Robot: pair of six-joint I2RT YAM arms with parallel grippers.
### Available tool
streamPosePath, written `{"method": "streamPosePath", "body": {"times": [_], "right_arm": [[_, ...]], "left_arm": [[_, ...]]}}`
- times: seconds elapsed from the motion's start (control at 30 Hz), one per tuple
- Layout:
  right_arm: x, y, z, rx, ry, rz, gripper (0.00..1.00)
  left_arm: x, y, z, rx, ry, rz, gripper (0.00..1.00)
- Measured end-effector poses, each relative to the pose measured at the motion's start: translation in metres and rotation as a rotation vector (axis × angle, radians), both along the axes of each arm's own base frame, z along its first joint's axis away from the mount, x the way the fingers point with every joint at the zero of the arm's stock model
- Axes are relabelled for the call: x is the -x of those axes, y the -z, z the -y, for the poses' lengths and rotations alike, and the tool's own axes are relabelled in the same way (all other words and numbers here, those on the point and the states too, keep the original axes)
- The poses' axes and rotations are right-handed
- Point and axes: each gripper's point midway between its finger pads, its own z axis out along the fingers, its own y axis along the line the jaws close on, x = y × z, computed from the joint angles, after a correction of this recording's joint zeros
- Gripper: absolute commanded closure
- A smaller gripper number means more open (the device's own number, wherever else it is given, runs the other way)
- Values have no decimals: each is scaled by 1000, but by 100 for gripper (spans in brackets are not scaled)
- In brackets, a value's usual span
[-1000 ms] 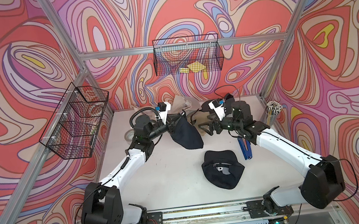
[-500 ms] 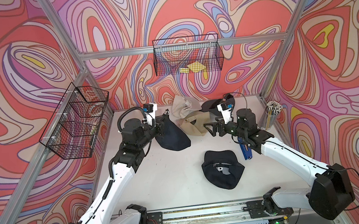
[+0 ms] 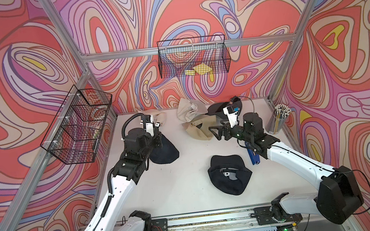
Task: Open the adjustable buckle of the baseball cap
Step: Place the baseball cap at the center of the board.
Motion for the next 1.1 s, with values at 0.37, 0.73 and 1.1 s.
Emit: {"method": "streamPosePath", "body": {"times": [0.37,0.73,1.1], "right_arm": [[-11,33,-3,53,1,-62,2],[-35,55,-12,92,-3,-101,2],[-50,77,5,156,103,-148,2]], "left_arm": [[-48,90,-36,-62,-96,-219,100],[-72,134,-52,-74,-107,-307,91],[-74,122,-50,-68,-68,-292,34]]}}
